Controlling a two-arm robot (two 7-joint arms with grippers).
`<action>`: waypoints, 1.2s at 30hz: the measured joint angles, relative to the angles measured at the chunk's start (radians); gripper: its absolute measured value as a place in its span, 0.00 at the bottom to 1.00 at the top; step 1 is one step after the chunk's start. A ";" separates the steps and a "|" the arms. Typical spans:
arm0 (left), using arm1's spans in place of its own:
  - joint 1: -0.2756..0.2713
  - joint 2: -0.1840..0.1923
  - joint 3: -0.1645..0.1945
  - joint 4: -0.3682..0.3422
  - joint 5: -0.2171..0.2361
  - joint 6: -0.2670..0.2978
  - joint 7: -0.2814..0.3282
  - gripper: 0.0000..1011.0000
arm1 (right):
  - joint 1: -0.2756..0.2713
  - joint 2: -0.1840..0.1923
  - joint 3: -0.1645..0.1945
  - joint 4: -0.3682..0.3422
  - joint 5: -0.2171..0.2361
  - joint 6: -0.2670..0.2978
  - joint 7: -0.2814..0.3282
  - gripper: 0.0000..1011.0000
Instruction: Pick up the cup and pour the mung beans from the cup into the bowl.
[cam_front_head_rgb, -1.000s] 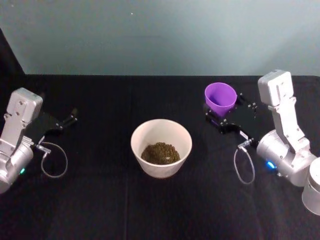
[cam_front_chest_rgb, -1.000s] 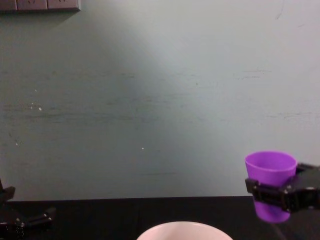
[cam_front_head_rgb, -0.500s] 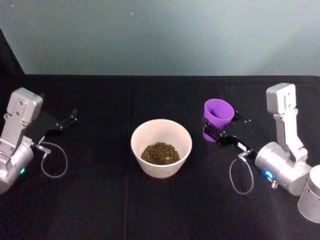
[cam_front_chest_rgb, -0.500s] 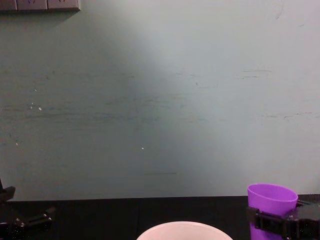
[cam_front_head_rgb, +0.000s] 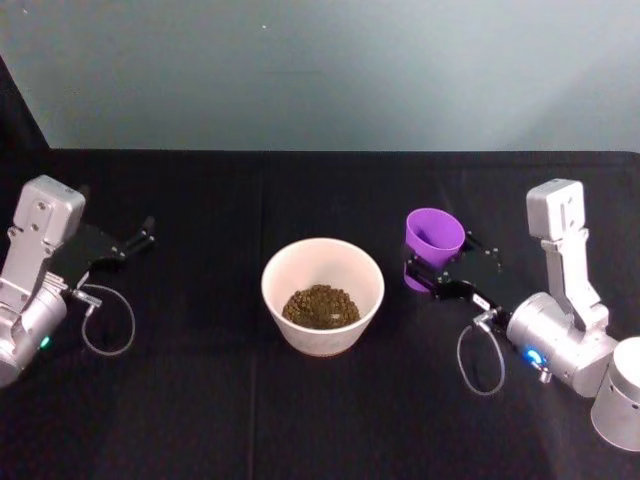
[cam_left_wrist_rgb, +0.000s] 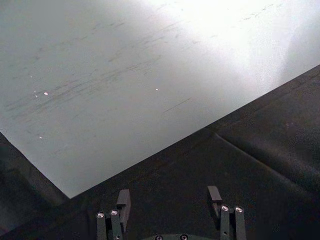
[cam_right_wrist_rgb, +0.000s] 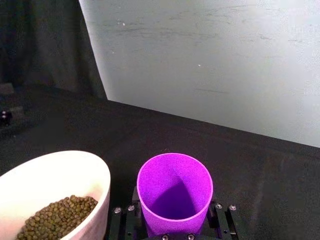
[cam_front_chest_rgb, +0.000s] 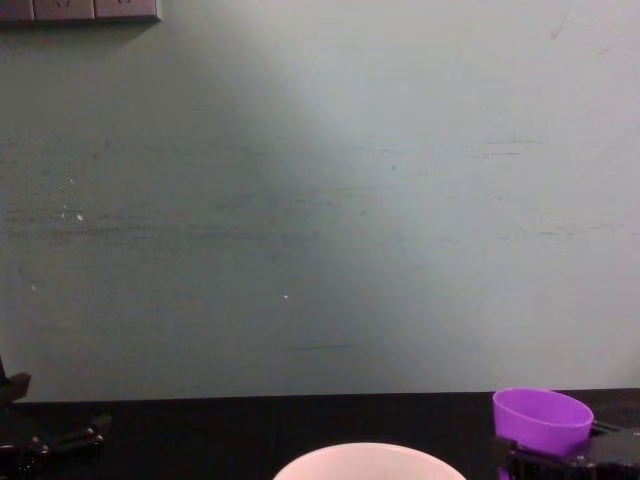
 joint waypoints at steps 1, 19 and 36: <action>0.000 0.000 0.000 0.000 0.000 0.000 0.000 0.99 | 0.001 0.002 -0.002 0.004 0.000 -0.006 -0.001 0.71; 0.000 0.000 0.000 0.000 0.000 0.000 0.000 0.99 | 0.024 0.029 -0.054 0.075 0.025 -0.099 0.003 0.71; 0.000 0.000 0.000 0.000 0.000 0.000 0.000 0.99 | 0.026 0.048 -0.088 0.080 0.059 -0.101 -0.032 0.96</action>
